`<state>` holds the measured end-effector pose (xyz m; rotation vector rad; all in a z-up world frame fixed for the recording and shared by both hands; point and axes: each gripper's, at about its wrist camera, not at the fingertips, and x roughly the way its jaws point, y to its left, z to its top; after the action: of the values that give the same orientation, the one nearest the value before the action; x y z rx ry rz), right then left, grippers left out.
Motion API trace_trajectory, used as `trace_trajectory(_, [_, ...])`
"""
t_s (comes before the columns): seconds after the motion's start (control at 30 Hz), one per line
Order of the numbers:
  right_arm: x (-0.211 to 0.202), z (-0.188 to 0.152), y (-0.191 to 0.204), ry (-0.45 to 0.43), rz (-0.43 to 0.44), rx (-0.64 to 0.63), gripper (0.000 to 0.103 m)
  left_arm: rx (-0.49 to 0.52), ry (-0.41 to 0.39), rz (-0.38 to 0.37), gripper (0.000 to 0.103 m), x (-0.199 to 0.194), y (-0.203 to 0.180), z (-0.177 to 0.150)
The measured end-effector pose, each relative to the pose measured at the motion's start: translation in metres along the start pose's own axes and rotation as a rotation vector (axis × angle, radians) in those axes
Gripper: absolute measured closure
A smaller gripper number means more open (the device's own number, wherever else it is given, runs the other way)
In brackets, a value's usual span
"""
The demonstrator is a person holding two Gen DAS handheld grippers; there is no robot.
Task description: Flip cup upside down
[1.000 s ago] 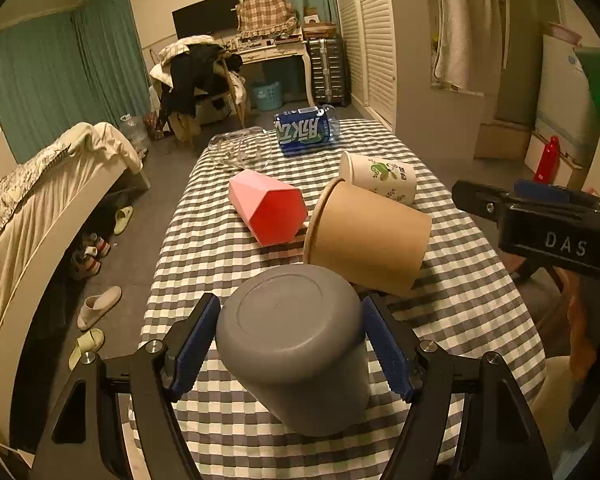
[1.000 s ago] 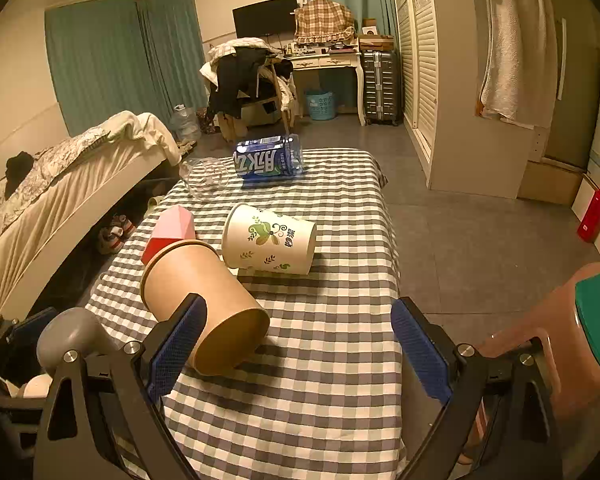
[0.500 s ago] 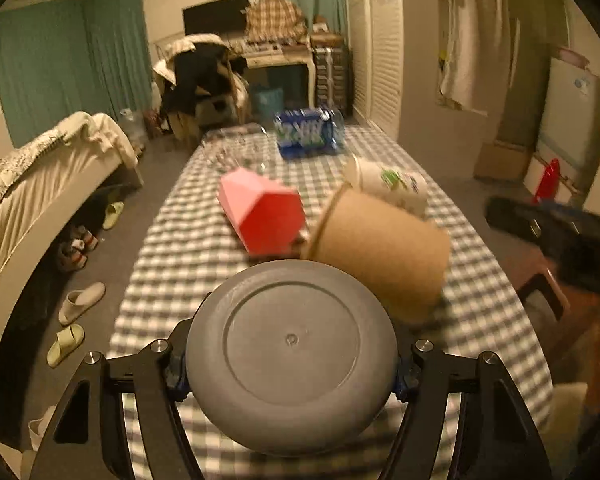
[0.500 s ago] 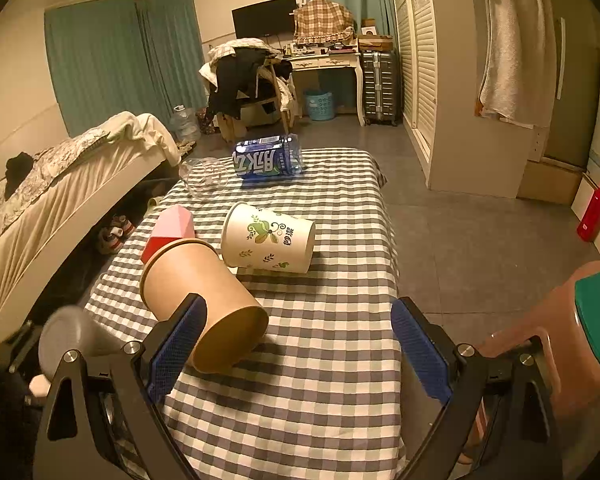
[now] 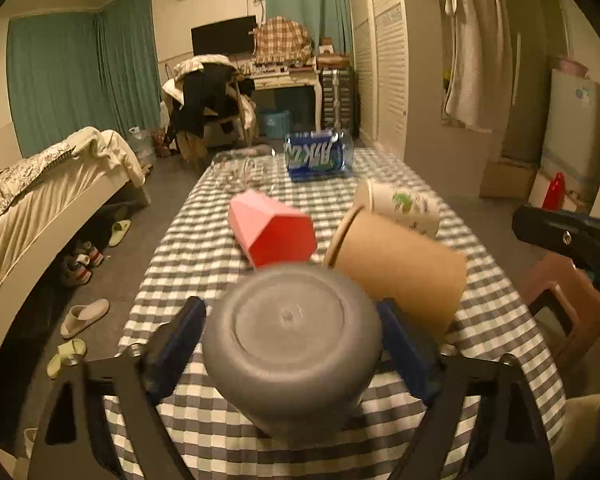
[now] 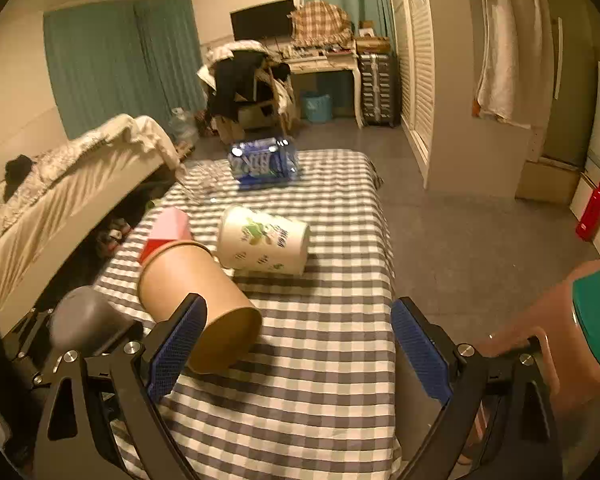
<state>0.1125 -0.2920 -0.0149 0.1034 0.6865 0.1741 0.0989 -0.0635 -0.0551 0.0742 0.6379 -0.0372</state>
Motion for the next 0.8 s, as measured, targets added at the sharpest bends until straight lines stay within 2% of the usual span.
trace_trajectory(0.17, [-0.030,0.007,0.004,-0.083,0.028,0.014,0.009,-0.013,-0.044,-0.023,0.011,-0.020,0.007,0.017])
trace_trajectory(0.27, [-0.053,0.008,0.010,-0.142,0.042,0.010,0.009,-0.015,-0.103,-0.037,0.010,-0.045,0.015,0.029])
trace_trajectory(0.37, [-0.071,0.004,0.020,-0.186,0.033,-0.013,0.009,-0.012,-0.156,-0.024,0.004,-0.068,0.022,0.033])
trace_trajectory(0.53, [-0.087,-0.011,0.036,-0.209,0.032,-0.040,0.009,-0.034,-0.197,-0.013,0.004,-0.099,0.045,0.017])
trace_trajectory(0.8, [-0.081,-0.046,0.071,-0.171,0.020,-0.098,0.009,-0.092,-0.166,0.006,0.003,-0.112,0.073,-0.020])
